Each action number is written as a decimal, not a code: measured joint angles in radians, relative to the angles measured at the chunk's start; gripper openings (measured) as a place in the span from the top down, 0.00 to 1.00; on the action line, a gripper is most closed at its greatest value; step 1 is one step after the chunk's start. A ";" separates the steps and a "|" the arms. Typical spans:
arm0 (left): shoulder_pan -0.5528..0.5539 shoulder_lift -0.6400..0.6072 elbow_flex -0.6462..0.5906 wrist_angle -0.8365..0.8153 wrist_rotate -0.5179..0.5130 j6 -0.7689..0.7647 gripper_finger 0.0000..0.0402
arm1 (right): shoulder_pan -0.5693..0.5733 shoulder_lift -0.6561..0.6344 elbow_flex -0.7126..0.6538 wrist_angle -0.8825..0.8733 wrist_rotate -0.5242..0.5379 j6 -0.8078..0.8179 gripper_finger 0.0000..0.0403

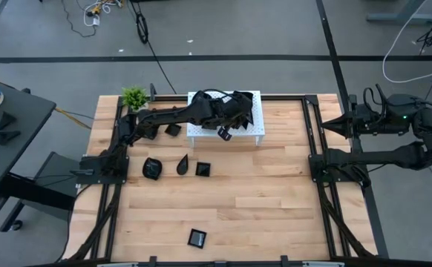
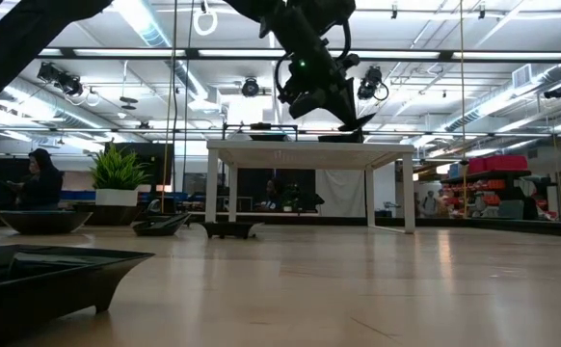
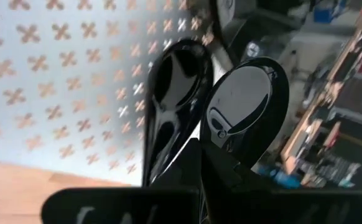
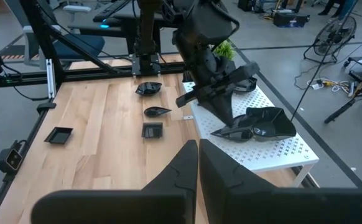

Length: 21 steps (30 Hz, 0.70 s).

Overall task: Pick & Place Mini shaped plates
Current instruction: Stack the drop-shaped plate on top of the drop-shaped plate on the shelf

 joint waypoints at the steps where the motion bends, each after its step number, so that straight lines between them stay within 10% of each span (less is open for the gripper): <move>1: -0.001 0.000 0.000 -0.002 0.008 0.012 0.99 | 0.000 0.000 0.000 0.000 0.000 0.000 0.95; 21: 0.033 -0.015 0.000 -0.078 0.112 0.097 0.99 | 0.000 0.000 0.000 0.000 0.000 0.000 0.95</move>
